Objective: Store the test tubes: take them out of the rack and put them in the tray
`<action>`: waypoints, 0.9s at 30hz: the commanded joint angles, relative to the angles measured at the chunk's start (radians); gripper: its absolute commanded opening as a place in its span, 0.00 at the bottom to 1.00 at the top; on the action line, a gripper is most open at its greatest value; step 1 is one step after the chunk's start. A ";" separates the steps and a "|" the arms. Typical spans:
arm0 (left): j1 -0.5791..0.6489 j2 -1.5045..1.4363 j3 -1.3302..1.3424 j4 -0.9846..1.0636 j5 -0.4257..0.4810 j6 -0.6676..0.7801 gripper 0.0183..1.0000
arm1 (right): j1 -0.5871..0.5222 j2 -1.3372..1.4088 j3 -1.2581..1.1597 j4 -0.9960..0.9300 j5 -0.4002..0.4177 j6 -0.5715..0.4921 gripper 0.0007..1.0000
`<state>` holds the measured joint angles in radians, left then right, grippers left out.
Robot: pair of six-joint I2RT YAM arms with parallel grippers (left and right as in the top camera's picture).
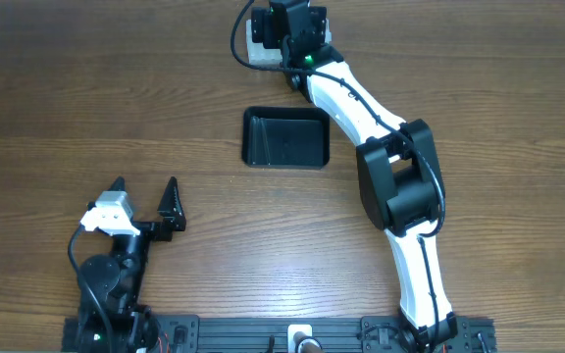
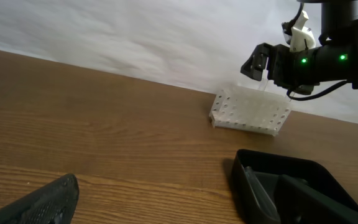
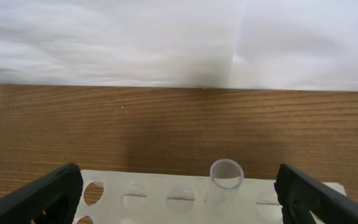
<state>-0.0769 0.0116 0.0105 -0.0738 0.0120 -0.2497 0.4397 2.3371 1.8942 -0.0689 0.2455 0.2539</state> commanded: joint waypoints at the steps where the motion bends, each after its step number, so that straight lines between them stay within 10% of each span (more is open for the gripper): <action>1: 0.006 -0.005 -0.005 -0.003 0.010 0.011 1.00 | 0.007 0.026 0.023 0.010 0.038 -0.020 0.94; 27: 0.006 -0.005 -0.005 -0.002 0.010 0.011 1.00 | -0.007 0.055 0.023 0.020 0.050 -0.027 0.53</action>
<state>-0.0769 0.0116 0.0105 -0.0738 0.0120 -0.2497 0.4381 2.3791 1.8946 -0.0517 0.2733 0.2306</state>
